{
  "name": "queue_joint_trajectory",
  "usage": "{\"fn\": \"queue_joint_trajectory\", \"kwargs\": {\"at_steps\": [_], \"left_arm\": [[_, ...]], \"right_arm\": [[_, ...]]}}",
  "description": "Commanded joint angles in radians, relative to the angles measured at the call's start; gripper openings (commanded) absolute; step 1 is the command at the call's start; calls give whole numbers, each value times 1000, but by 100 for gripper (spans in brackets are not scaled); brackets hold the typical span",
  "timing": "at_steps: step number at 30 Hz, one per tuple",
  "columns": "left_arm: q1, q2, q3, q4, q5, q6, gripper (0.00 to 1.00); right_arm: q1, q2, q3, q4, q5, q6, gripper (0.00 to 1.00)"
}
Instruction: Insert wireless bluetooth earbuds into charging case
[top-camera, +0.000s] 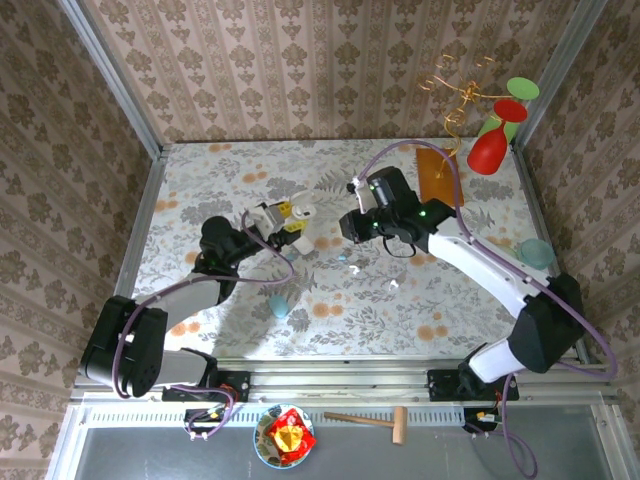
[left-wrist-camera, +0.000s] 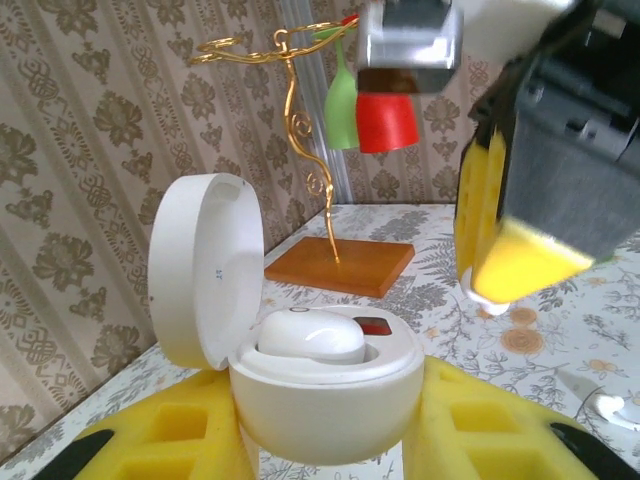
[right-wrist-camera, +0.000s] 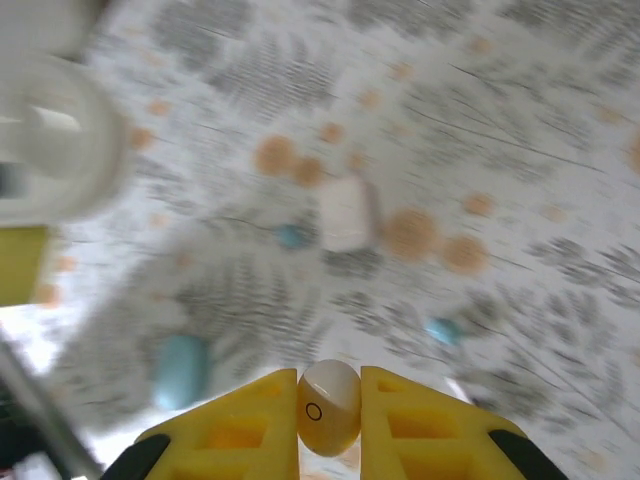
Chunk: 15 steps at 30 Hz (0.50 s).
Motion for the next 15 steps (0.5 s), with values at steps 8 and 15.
{"fn": "queue_joint_trajectory", "kwargs": {"at_steps": [8,15], "left_arm": [[-17,9,12,59,121,-34,15],[-17,4,12,102,160,-91,16]], "right_arm": [[-11,-43,-27,363,-399,106,16],[-17,3,27,331,-386,76,16]]}}
